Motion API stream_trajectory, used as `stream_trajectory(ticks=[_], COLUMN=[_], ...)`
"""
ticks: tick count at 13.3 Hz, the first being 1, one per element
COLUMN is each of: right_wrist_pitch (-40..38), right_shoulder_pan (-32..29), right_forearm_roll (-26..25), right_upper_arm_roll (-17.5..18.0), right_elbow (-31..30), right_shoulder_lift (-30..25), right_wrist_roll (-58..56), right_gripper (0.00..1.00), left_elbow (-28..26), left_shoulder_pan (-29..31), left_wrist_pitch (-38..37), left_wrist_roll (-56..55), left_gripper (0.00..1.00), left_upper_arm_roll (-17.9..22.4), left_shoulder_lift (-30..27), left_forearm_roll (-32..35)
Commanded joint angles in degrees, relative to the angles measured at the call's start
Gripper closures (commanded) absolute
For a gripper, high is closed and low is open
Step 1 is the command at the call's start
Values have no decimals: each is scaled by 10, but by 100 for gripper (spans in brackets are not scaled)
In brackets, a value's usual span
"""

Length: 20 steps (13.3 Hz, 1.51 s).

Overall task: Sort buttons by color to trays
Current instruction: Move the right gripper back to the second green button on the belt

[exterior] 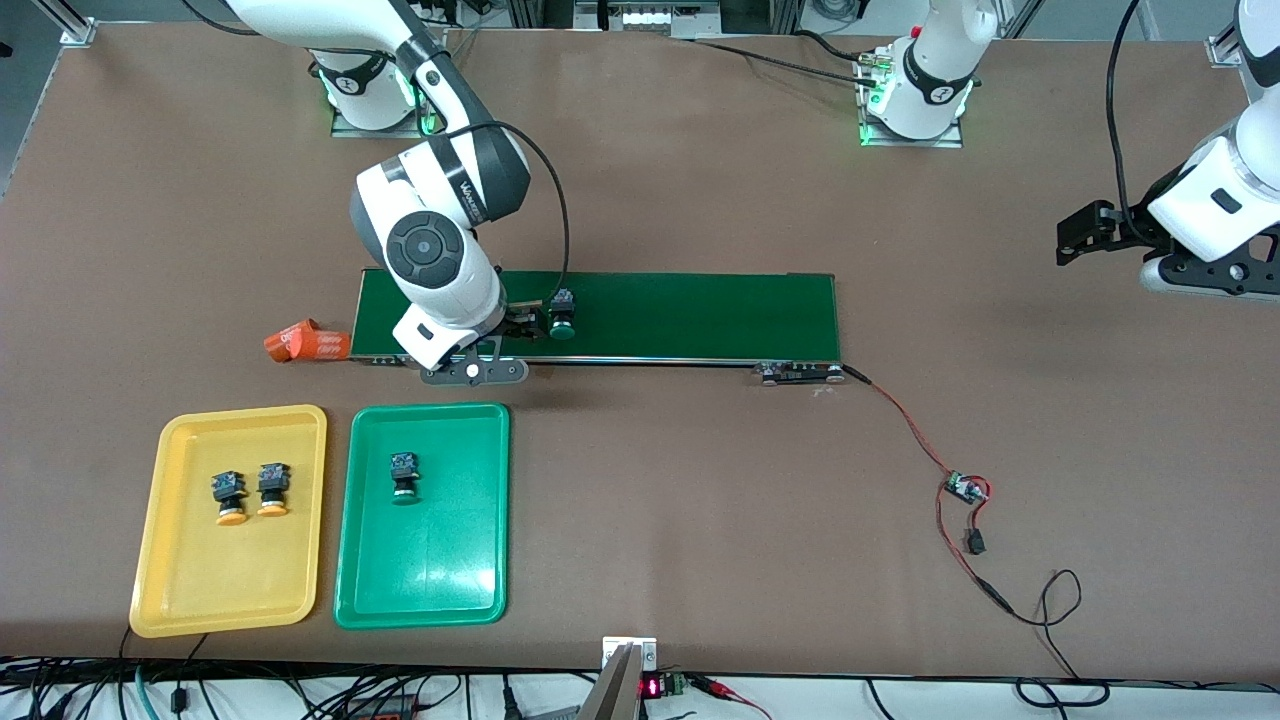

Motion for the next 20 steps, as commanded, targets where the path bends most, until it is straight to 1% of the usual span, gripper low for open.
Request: stream_trajectory(ticks=[1, 3, 8, 12, 16, 20], right_wrist_pitch=[-7, -7, 0, 29, 84, 114], right_shoulder_pan=[10, 28, 41, 43, 43, 39], right_forearm_roll=[12, 15, 15, 13, 10, 9], right_upper_arm_roll=[-2, 0, 9, 14, 18, 18], right_elbow=[-17, -22, -63, -109, -158, -174], right_shoulder_lift=[-20, -20, -22, -31, -31, -25], right_wrist_roll=[18, 20, 20, 18, 18, 16], right_gripper=[0, 0, 0, 0, 0, 0], left_elbow=[-9, -8, -8, -9, -8, -8], left_shoulder_pan=[3, 3, 3, 3, 3, 3], left_wrist_pitch=[-3, -2, -2, -3, -3, -2], left_wrist_roll=[4, 4, 4, 4, 4, 4], left_gripper=[0, 0, 0, 0, 0, 0], left_upper_arm_roll=[-2, -2, -2, -2, -2, -2], left_shoulder_lift=[-12, -12, -12, -12, -12, -12], left_forearm_roll=[9, 9, 9, 9, 9, 11])
